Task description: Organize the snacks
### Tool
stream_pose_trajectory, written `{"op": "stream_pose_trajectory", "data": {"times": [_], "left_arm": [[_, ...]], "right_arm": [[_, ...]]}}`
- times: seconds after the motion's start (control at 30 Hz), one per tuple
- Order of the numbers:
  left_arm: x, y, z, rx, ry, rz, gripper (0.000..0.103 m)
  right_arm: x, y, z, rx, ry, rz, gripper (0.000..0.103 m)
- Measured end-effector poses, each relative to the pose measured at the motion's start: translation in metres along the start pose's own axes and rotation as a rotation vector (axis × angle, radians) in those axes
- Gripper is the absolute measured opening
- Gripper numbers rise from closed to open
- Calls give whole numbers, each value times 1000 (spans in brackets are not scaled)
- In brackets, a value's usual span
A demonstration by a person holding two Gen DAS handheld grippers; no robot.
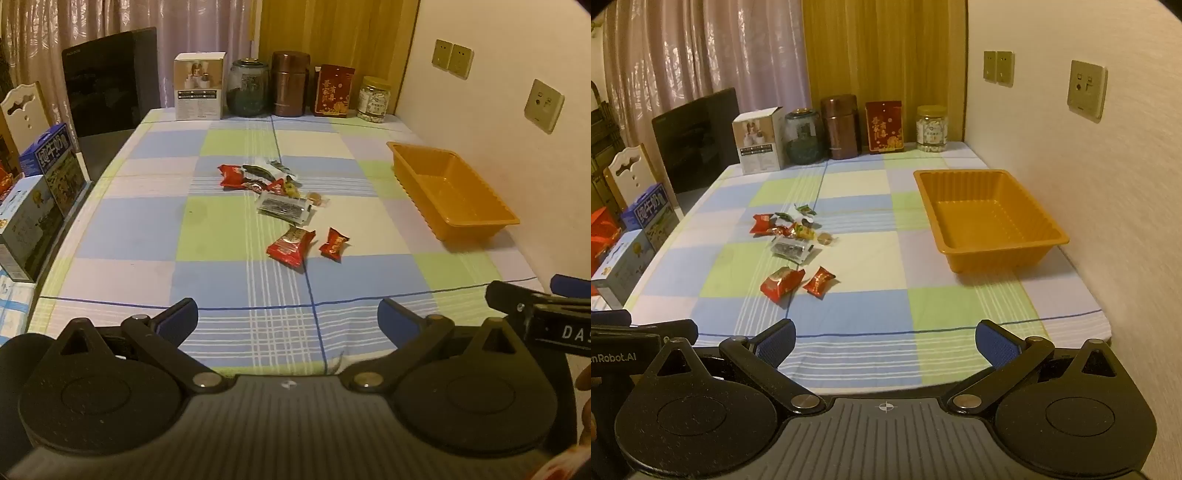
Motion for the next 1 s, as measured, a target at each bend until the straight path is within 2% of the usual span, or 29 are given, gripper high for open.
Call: {"op": "stream_pose_trajectory", "data": {"times": [0.3, 1.0], "left_arm": [[5, 4, 2, 8, -9, 15, 103], [-5, -6, -4, 6, -11, 7, 103]], "right_arm": [[0, 0, 1, 5, 0, -6, 103], [1, -3, 1, 9, 3, -4, 103]]}}
Point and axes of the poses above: each gripper's, at about its wrist camera, not at the fingertips, and z roughly the way its jaws point, y to its left, x to its underside, the point moved 9 cm from there along z, roughly the way its jaws point, and after that the axes turned 7 degrees about -z, right-handed, at the moved point
